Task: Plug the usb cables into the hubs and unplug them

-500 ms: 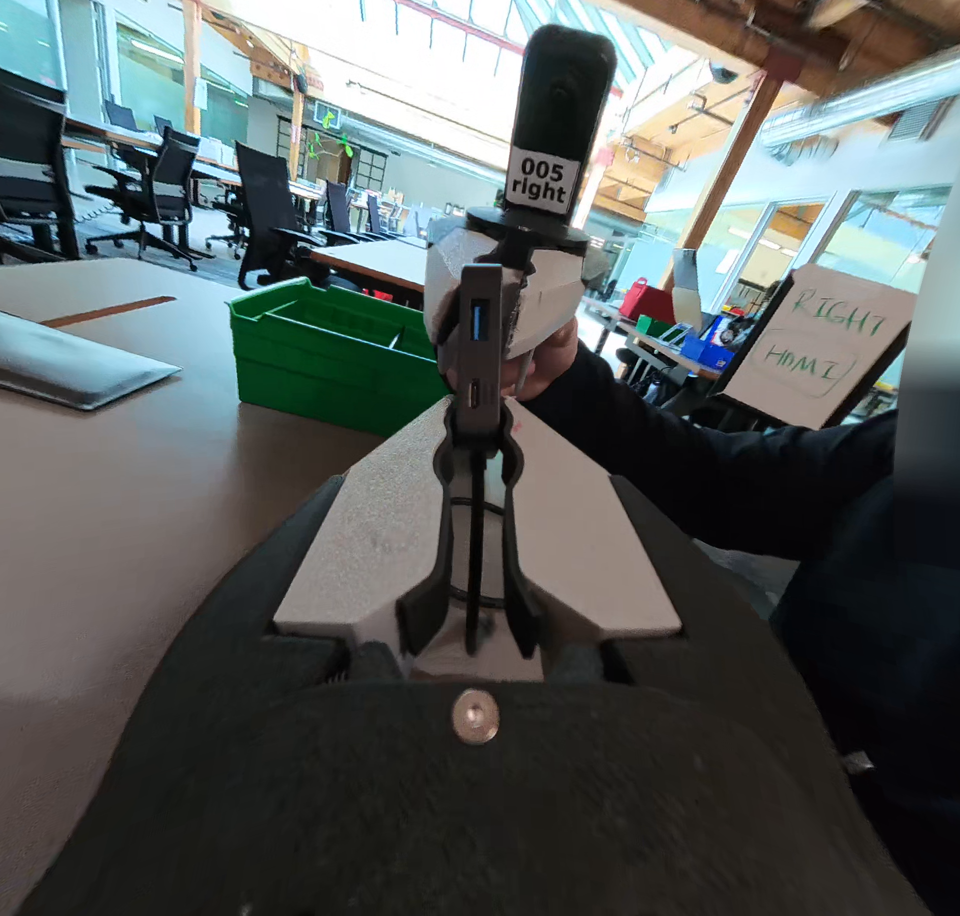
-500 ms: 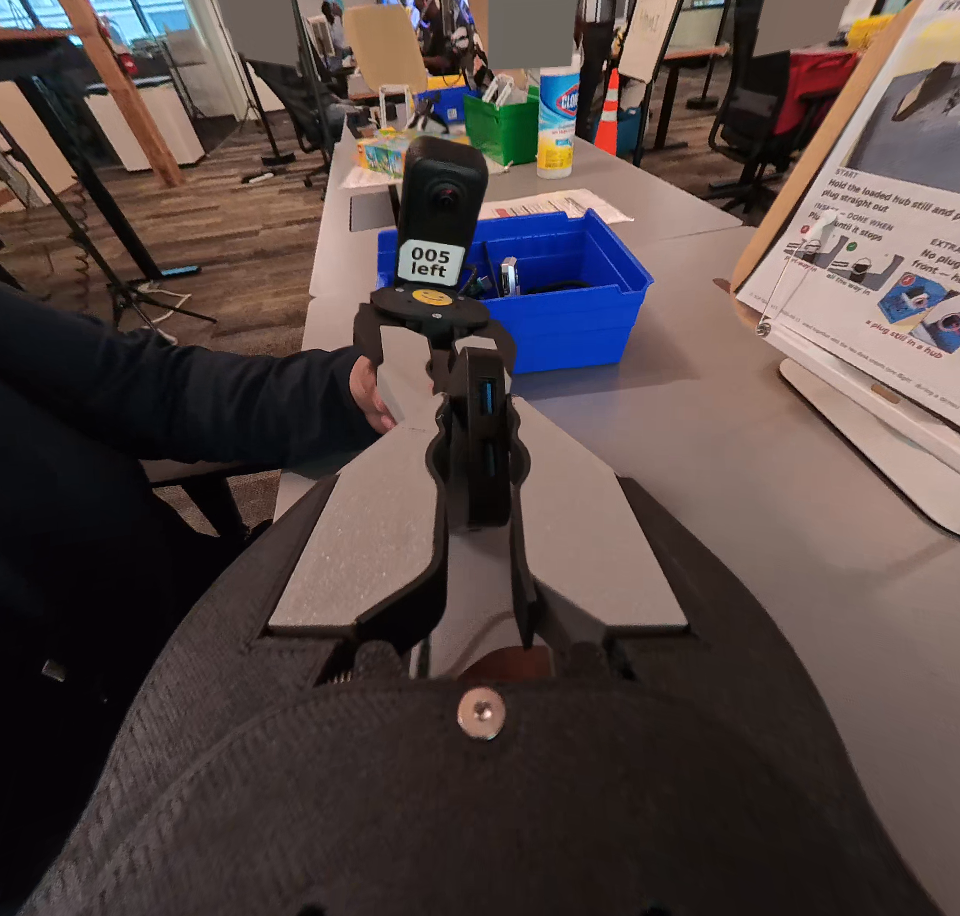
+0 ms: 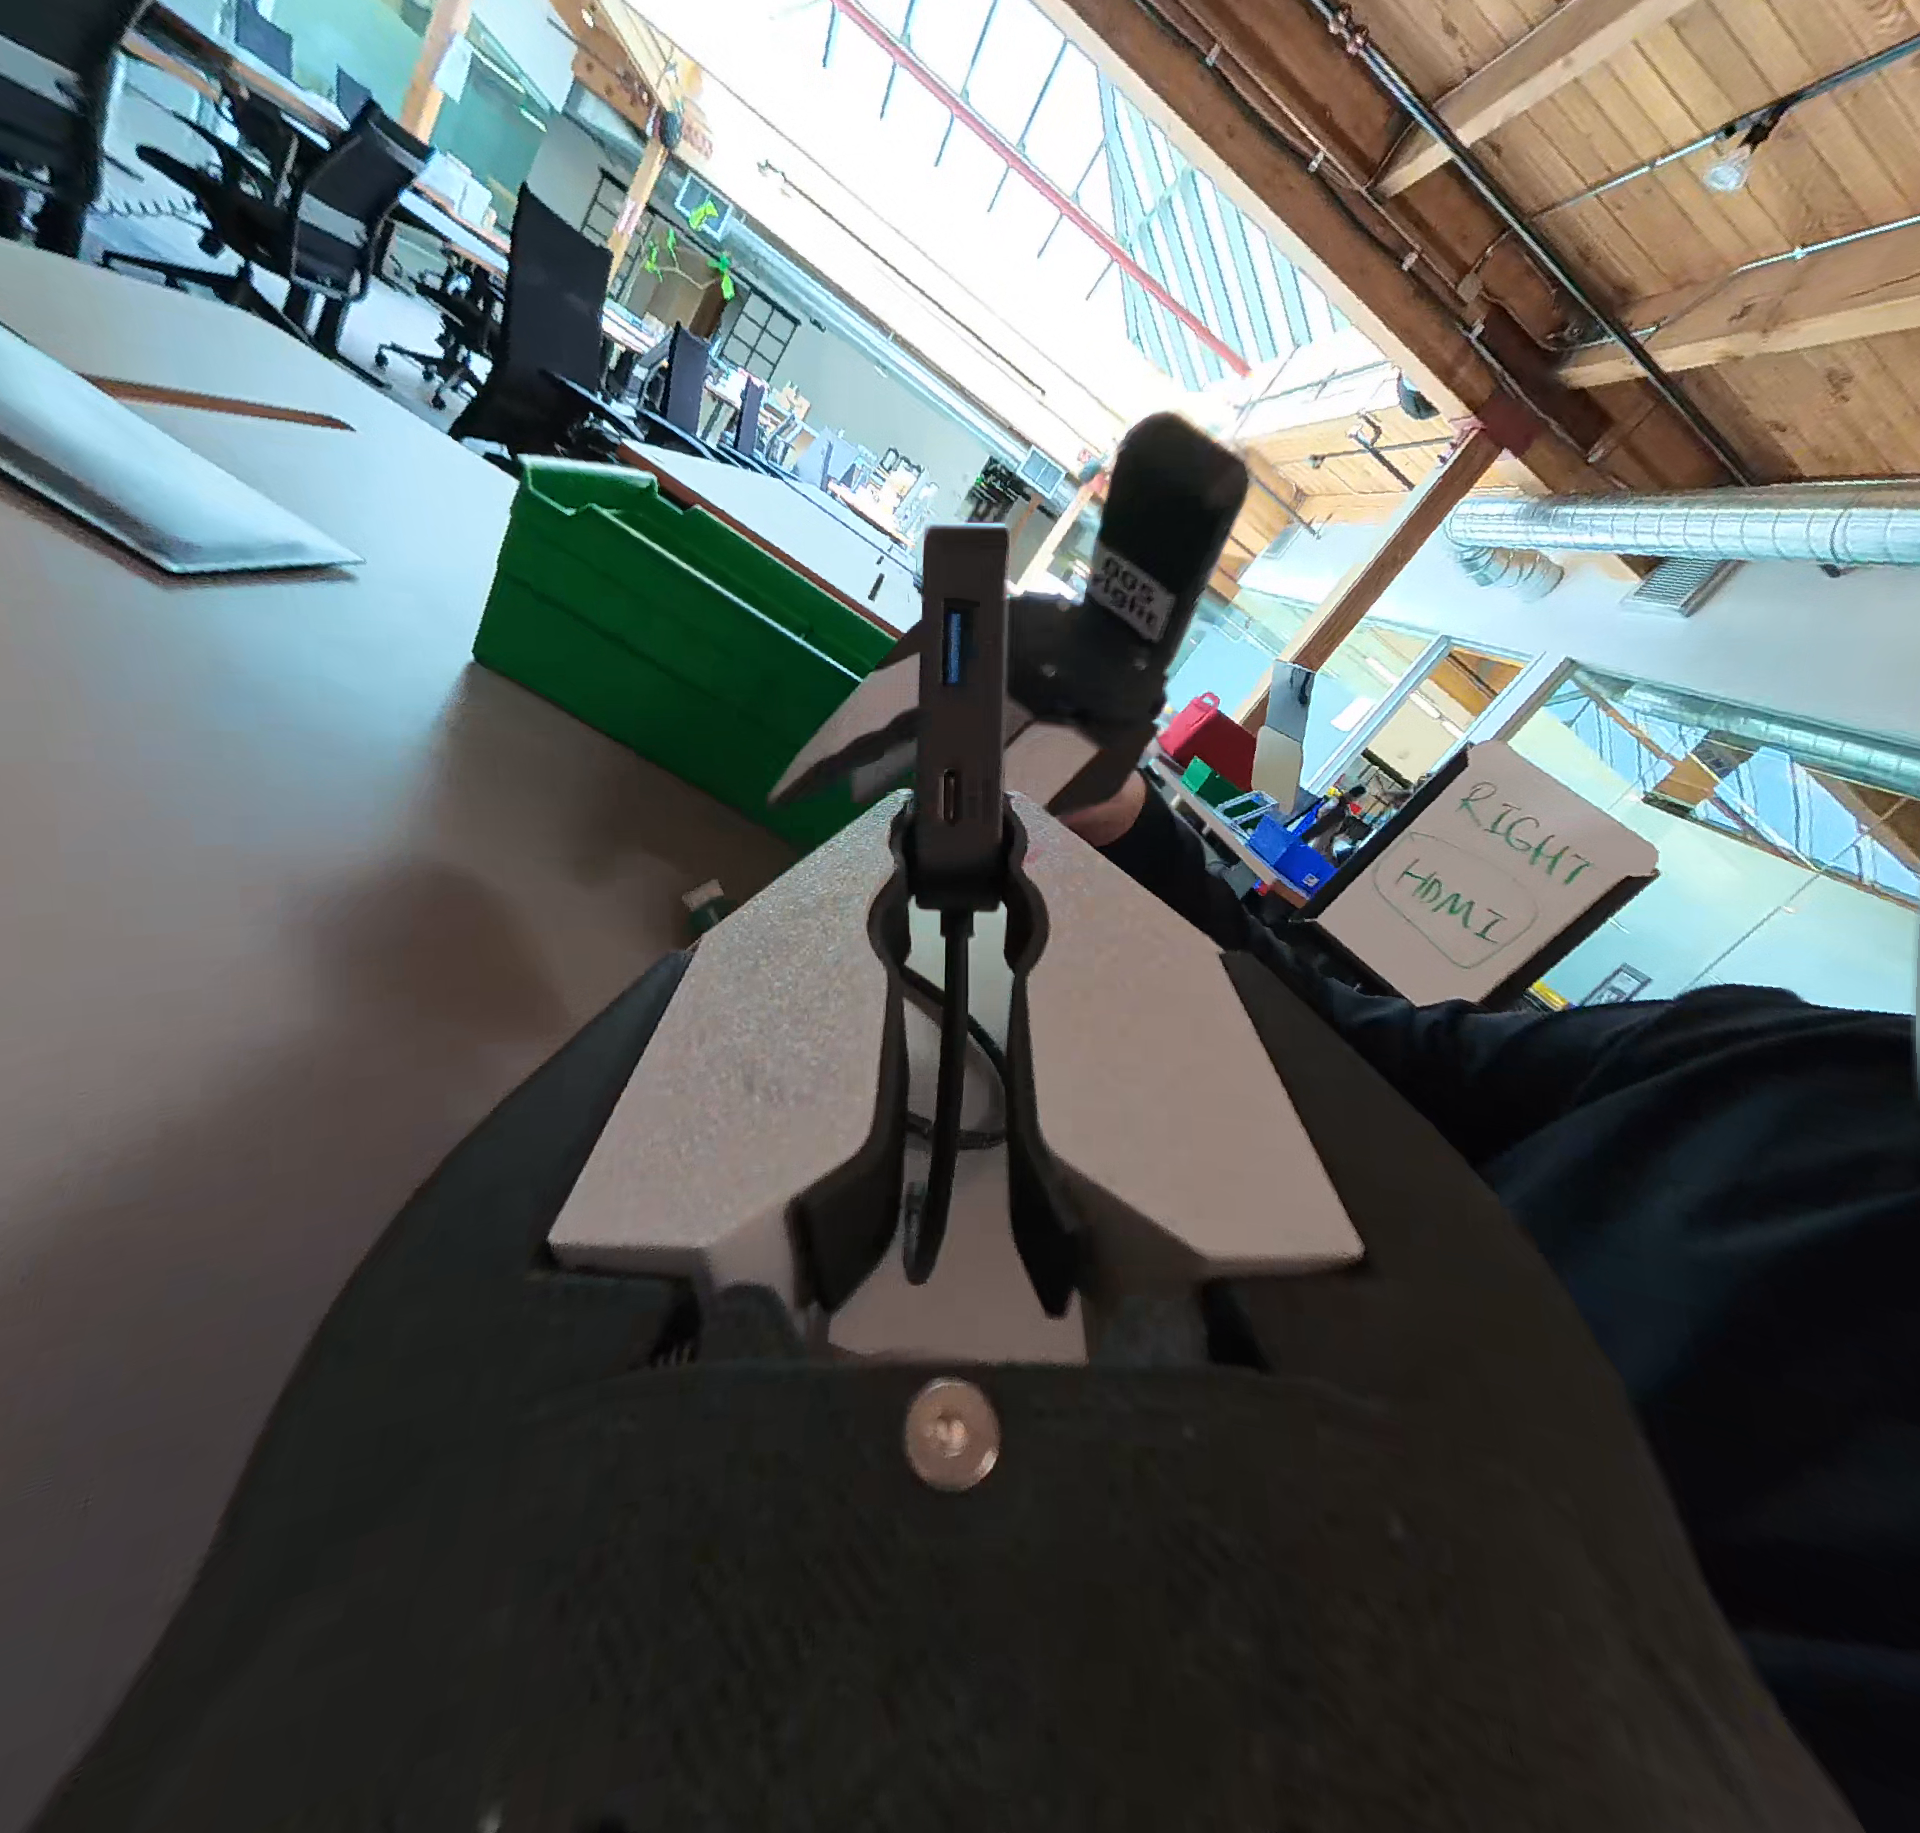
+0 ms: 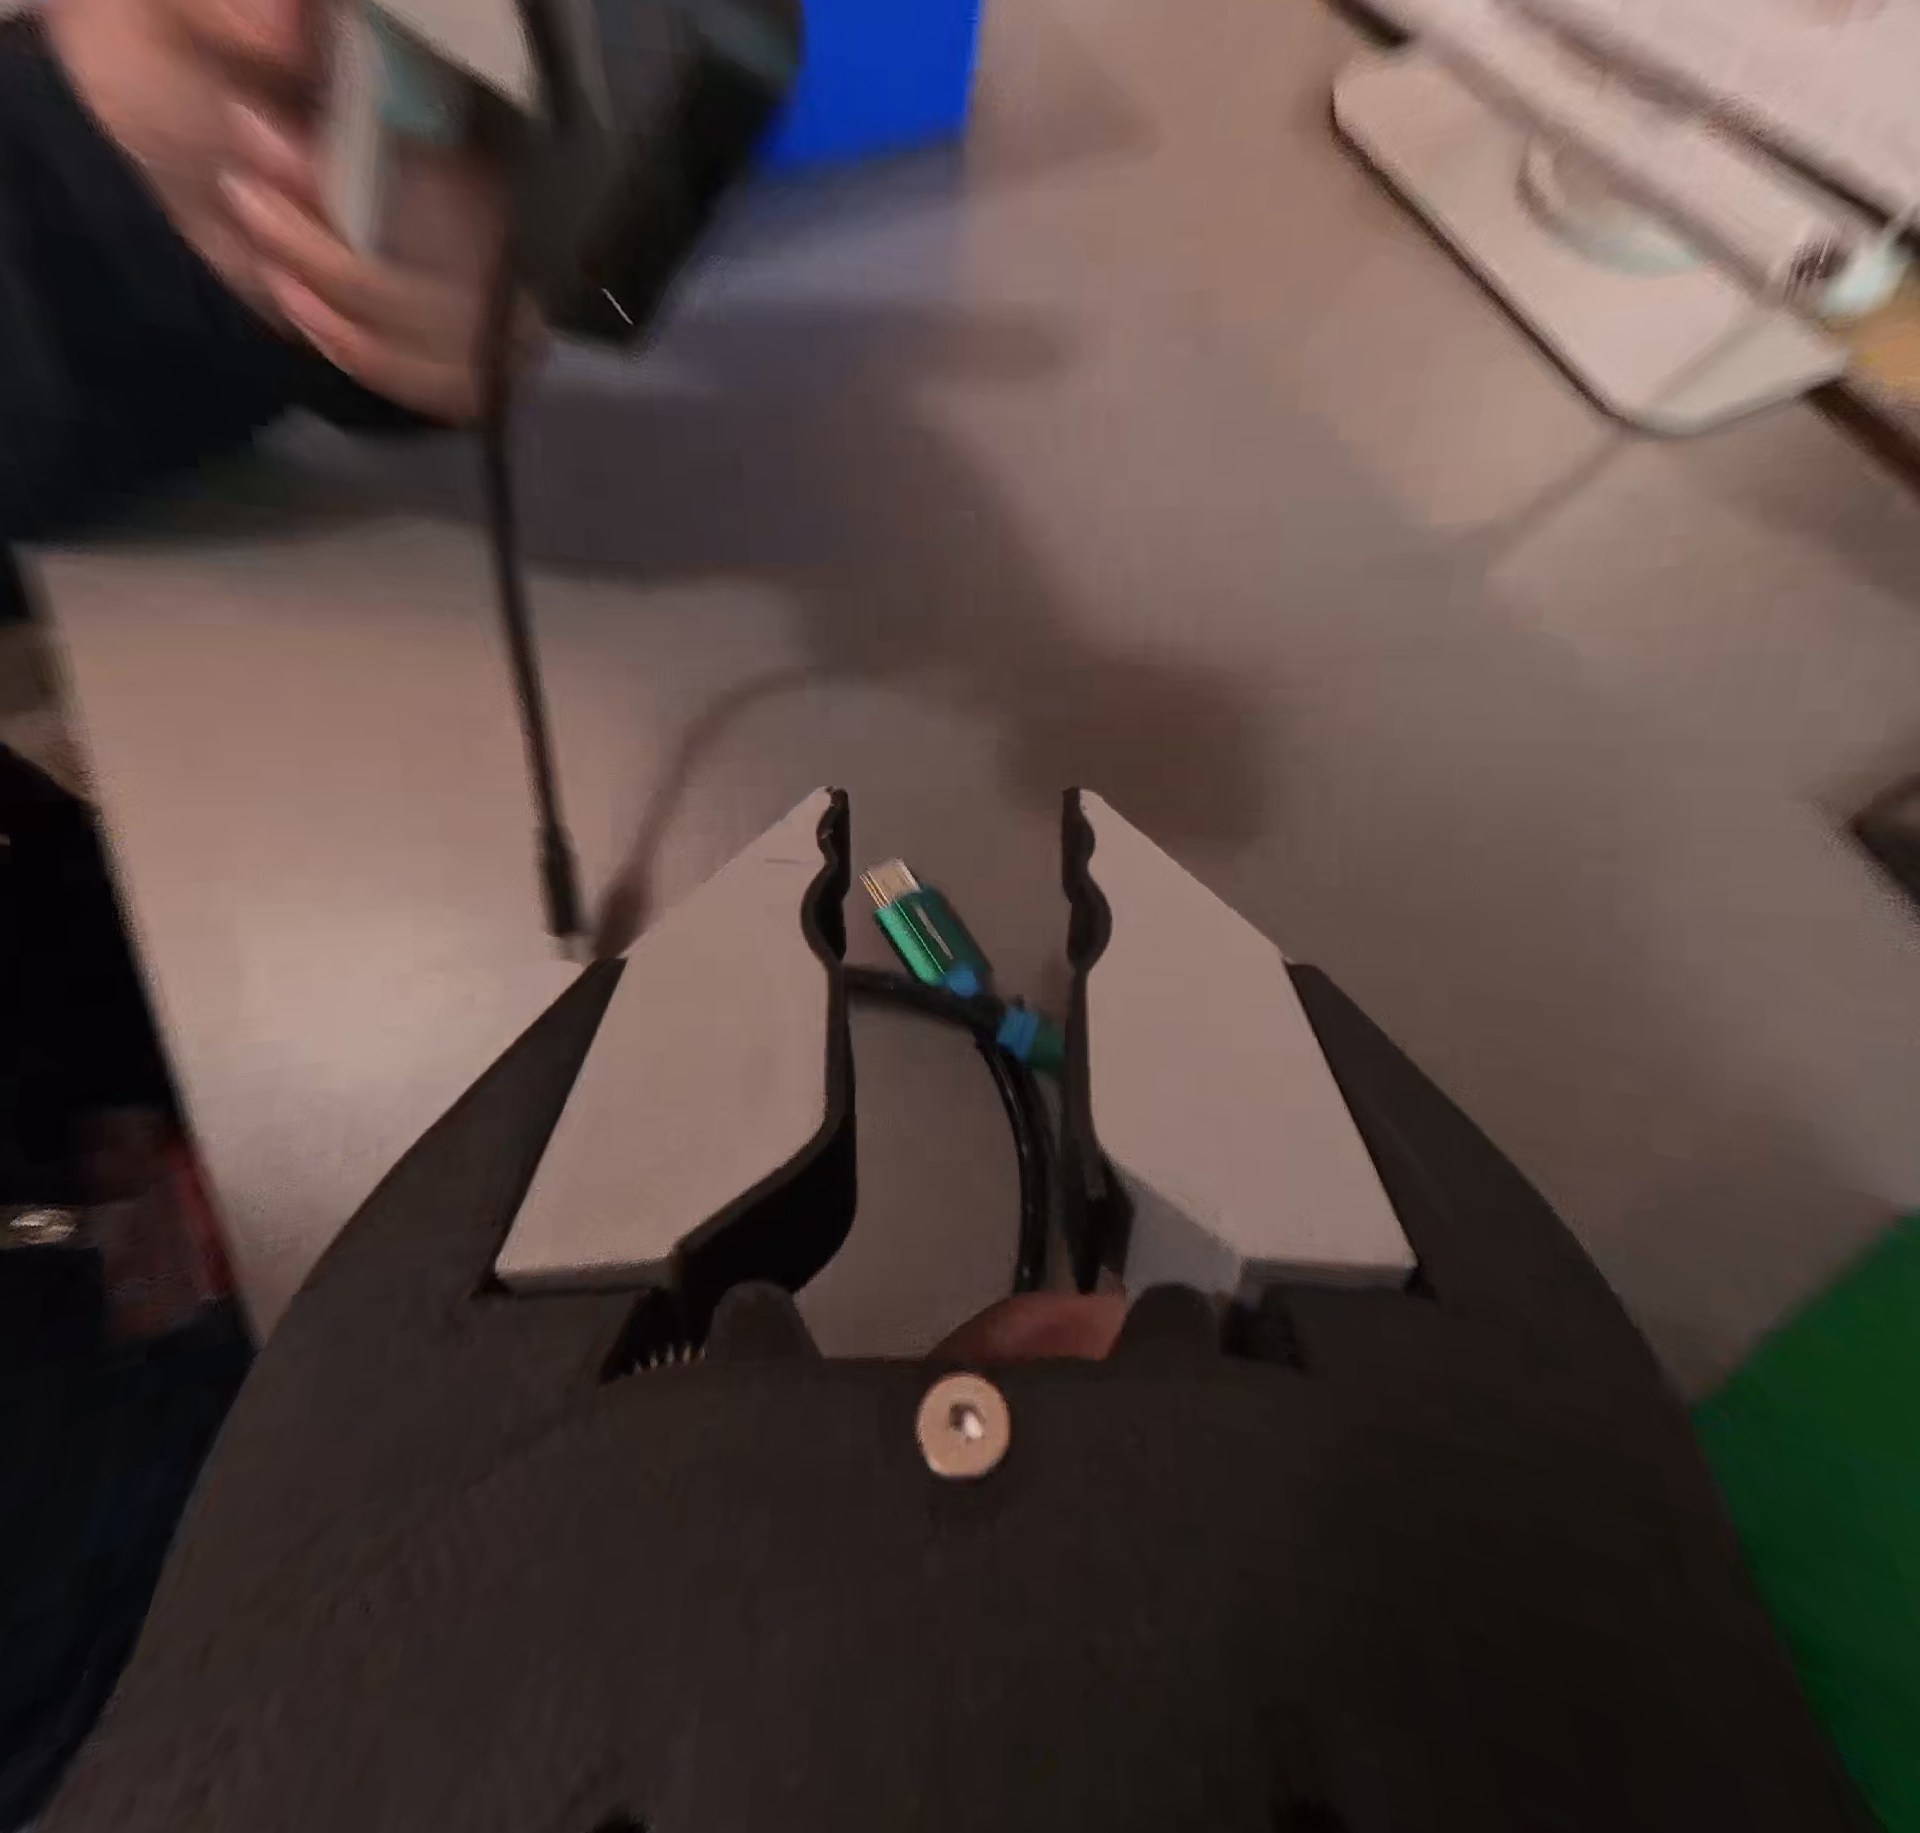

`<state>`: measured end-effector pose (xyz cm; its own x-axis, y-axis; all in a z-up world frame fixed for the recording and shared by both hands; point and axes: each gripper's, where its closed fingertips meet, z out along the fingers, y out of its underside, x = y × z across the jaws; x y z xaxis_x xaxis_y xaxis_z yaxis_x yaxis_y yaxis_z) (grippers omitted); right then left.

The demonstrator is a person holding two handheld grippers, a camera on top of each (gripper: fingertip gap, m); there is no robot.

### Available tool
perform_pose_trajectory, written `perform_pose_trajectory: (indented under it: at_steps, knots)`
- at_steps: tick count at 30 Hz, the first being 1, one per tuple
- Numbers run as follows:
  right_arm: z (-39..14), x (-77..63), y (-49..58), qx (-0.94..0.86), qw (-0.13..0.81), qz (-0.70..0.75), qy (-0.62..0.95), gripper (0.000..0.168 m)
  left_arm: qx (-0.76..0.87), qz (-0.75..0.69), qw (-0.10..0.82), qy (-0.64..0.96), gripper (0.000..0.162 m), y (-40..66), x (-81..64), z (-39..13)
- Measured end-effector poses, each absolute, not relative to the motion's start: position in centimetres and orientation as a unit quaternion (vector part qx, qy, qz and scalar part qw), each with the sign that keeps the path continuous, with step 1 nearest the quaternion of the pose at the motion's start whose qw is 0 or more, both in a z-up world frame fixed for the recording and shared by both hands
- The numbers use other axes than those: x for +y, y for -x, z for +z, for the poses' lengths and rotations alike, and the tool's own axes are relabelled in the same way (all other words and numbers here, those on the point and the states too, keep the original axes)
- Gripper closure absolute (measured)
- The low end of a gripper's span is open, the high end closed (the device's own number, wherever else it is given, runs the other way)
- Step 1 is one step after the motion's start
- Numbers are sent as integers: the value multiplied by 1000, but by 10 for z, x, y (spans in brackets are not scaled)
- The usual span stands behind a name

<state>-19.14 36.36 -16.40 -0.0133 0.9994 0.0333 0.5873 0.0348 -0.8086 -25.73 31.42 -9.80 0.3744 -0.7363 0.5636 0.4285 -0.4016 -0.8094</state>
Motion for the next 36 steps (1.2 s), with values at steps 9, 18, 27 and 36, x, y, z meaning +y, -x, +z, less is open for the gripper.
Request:
perform_pose_trajectory:
  at_steps: [9, 18, 27, 36]
  knots:
    - [-236, 369, 179, -671, 213, 242, 668, 132, 135, -538, 528, 643, 151, 256, 311, -107]
    - [-247, 365, 189, -719, 176, 240, 628, 147, 116, -543, 526, 643, 151, 261, 316, -110]
    - [-223, 373, 200, -671, 362, 228, 605, 153, 24, -590, 499, 634, 151, 276, 328, -117]
    - [-141, 374, 209, -573, 629, 171, 497, 156, -54, -693, 448, 563, 151, 276, 331, -110]
